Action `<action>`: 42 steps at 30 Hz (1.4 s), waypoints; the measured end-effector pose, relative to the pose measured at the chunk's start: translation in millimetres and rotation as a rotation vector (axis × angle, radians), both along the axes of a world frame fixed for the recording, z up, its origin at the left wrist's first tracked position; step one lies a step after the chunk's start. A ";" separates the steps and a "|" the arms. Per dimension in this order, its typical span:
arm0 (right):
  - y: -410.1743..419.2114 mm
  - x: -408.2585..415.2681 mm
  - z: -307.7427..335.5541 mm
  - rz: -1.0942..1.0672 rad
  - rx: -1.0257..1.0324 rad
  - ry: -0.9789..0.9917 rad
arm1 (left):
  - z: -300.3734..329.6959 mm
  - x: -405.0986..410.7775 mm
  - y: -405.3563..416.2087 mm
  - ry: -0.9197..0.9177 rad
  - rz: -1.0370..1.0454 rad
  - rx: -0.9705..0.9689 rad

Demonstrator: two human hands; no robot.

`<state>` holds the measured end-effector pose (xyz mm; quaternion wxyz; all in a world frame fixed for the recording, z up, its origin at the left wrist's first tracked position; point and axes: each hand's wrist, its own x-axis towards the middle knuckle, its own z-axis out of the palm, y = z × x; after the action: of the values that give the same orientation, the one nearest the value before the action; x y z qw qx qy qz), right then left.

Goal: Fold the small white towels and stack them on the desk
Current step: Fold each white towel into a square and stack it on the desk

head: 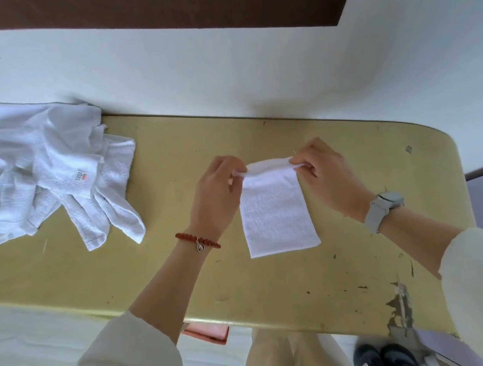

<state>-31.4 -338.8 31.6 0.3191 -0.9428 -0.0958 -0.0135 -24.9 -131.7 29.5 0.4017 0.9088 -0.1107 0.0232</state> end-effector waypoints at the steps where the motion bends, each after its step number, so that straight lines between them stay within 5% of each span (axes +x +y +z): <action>1: -3.6 -13.1 -5.2 0.040 -0.020 -0.031 | -6.4 -15.2 1.9 -0.008 -0.030 0.004; 8: -11.1 -84.3 -46.0 0.236 -0.201 -0.127 | -52.9 -89.2 9.4 -0.004 -0.164 0.160; 20: -17.1 -110.4 -74.2 0.303 -0.254 -0.113 | -76.5 -100.7 18.3 -0.138 -0.246 0.246; 26: 4.4 -87.7 -48.6 0.118 -0.297 -0.271 | -53.9 -76.4 -4.3 -0.255 -0.048 0.326; 31: 49.7 -51.1 -60.5 -0.007 -0.532 0.085 | -70.8 -60.2 -36.3 0.022 -0.087 0.656; 42: 31.7 -52.1 -70.3 0.091 -0.480 0.228 | -71.3 -51.4 -18.4 0.178 -0.223 0.665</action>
<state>-83.5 -307.1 -38.7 0.0954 -0.9816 -0.1022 0.1304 -76.3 -150.2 -41.7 0.0921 0.9706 -0.1750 -0.1371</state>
